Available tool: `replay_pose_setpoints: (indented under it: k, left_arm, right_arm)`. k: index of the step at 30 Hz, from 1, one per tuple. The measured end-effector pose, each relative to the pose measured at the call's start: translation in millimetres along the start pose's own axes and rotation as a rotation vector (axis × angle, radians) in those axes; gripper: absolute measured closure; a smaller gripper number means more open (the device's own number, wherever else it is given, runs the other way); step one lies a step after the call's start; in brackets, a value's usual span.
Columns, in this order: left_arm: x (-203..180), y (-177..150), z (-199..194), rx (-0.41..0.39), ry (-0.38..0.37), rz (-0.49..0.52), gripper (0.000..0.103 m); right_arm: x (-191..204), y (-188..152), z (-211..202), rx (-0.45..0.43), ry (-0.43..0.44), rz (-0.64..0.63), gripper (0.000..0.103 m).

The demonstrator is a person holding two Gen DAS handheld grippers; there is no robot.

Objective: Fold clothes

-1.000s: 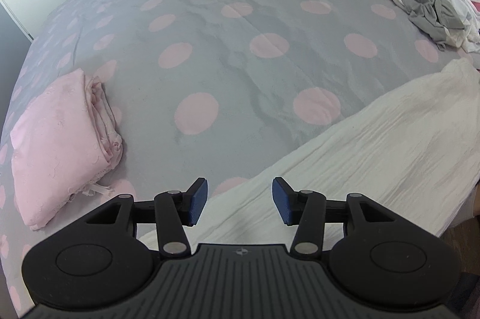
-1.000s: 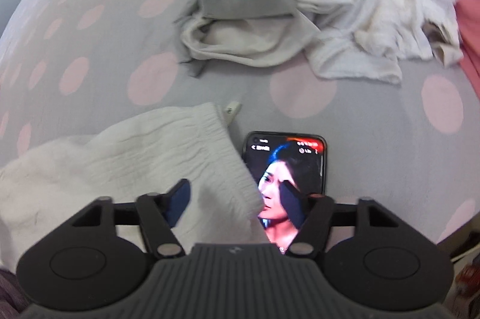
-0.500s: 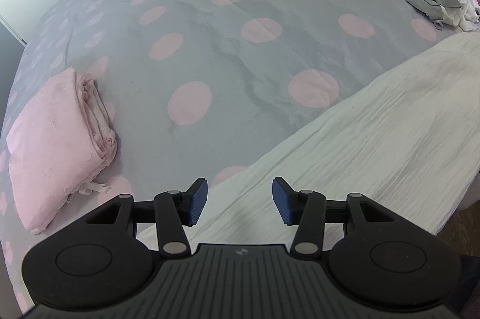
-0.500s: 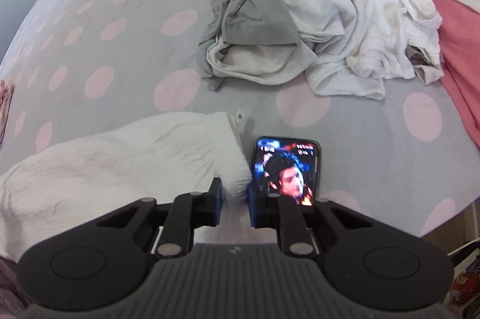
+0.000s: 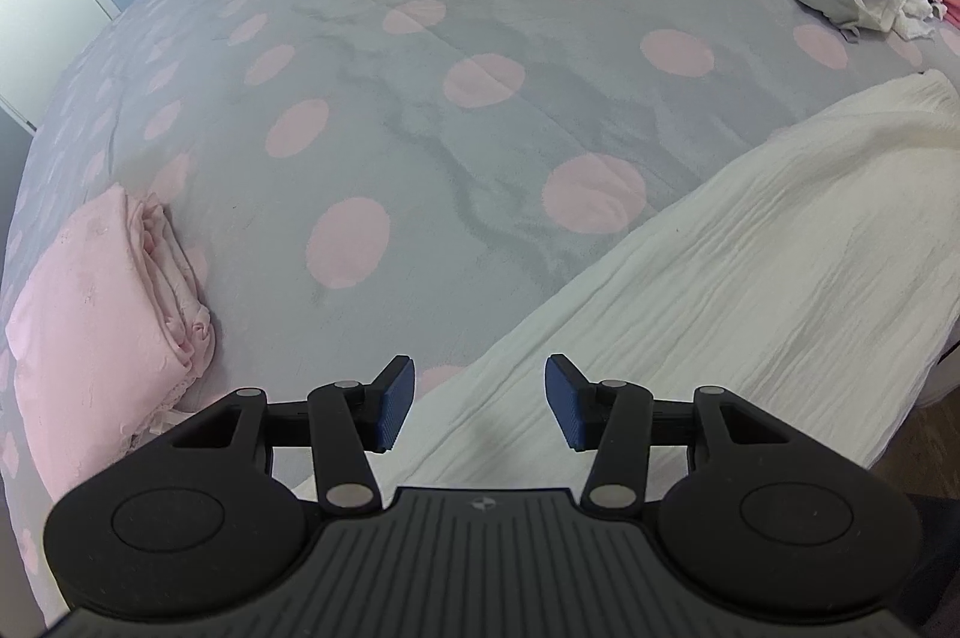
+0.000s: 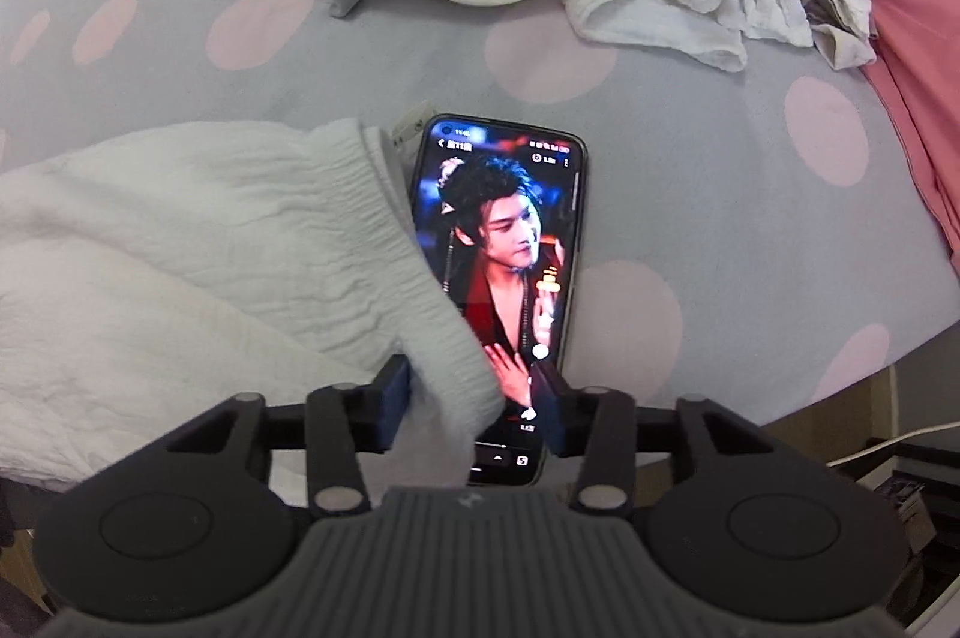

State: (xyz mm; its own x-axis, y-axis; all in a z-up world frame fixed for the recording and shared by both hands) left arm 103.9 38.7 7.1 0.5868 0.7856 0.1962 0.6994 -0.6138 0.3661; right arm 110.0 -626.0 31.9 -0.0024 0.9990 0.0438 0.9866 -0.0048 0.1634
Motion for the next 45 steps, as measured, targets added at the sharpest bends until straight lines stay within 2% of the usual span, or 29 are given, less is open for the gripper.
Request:
replay_pose_setpoints:
  k: [5, 7, 11, 14, 19, 23, 27, 30, 33, 40, 44, 45]
  left_arm:
    - [1.1, 0.1, 0.0, 0.006, 0.003, -0.008, 0.056]
    - [0.9, -0.4, -1.4, 0.002, 0.000, -0.012, 0.056]
    - [-0.7, -2.0, -5.6, -0.017, -0.014, -0.012, 0.056]
    - [-3.1, -1.7, -11.2, -0.036, -0.040, -0.026, 0.056]
    - [-6.1, -4.1, -19.6, -0.055, -0.075, -0.075, 0.056]
    - [-8.3, -6.5, -29.4, -0.082, -0.109, -0.119, 0.056]
    - [-10.3, -10.1, -36.8, -0.111, -0.141, -0.169, 0.056]
    - [-11.4, -15.0, -37.7, -0.122, -0.157, -0.216, 0.056]
    - [-12.6, -21.5, -36.1, -0.127, -0.169, -0.253, 0.056]
    - [-16.4, -44.7, -25.0, -0.110, -0.199, -0.328, 0.056]
    - [-20.0, -57.0, -17.3, -0.102, -0.224, -0.370, 0.057]
    - [-20.7, -59.2, -15.8, -0.101, -0.229, -0.377, 0.057]
  right_arm:
    - [2.0, -1.8, 6.9, 0.006, 0.056, 0.023, 0.057]
    - [6.5, -1.7, 5.7, 0.000, 0.067, 0.014, 0.073]
    - [23.2, -2.6, -0.9, -0.020, 0.049, -0.057, 0.081]
    - [39.7, 3.6, -27.2, -0.099, 0.072, -0.080, 0.081]
    - [93.2, 16.8, -75.3, -0.225, 0.144, -0.152, 0.081]
    - [147.4, 17.8, -101.7, -0.277, 0.224, -0.225, 0.081]
    - [197.4, 19.8, -123.4, -0.308, 0.343, -0.281, 0.081]
    - [239.6, 16.2, -127.8, -0.292, 0.431, -0.331, 0.081]
    - [286.0, 6.1, -123.2, -0.253, 0.484, -0.417, 0.081]
    - [376.1, -23.8, -65.0, -0.140, 0.497, -0.568, 0.081]
    - [401.8, -39.0, -23.1, -0.072, 0.464, -0.654, 0.079]
    - [405.7, -42.7, -17.0, -0.054, 0.464, -0.677, 0.075]
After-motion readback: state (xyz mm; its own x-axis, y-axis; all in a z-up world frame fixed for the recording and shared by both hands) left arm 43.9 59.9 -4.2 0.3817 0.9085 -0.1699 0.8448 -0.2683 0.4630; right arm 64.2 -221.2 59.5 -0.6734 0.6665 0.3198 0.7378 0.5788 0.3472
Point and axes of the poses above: each gripper's, at about its wrist camera, not at the fingertips, and z roughly the way its jaws point, x to its left, y to its top, the point moved 6 cm from there along z, roughly the way its jaws point, and after that the axes turned 1 degree about -y, right-handed, at the moved point
